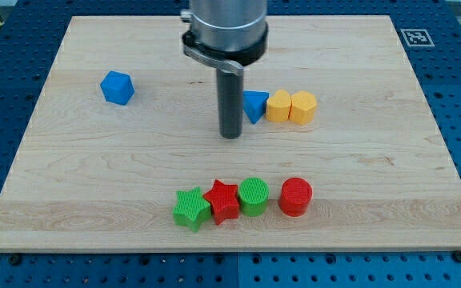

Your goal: Point your arm at the yellow heart

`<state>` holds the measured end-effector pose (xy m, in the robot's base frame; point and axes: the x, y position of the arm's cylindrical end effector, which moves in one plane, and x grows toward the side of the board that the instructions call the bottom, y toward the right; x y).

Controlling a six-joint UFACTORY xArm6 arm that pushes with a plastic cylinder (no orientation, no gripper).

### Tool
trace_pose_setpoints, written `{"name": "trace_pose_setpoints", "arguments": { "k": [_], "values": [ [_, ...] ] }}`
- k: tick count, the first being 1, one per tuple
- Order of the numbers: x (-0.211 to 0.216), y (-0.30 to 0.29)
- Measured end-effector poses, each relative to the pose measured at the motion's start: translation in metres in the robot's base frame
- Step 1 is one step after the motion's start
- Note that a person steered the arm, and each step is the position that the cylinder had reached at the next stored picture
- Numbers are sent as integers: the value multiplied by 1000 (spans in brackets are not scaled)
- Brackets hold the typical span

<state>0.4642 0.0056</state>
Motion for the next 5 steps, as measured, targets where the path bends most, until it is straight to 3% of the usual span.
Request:
{"name": "trace_pose_setpoints", "arguments": {
  "k": [2, 5],
  "values": [
    [0, 48],
    [-21, 48]
  ]
}}
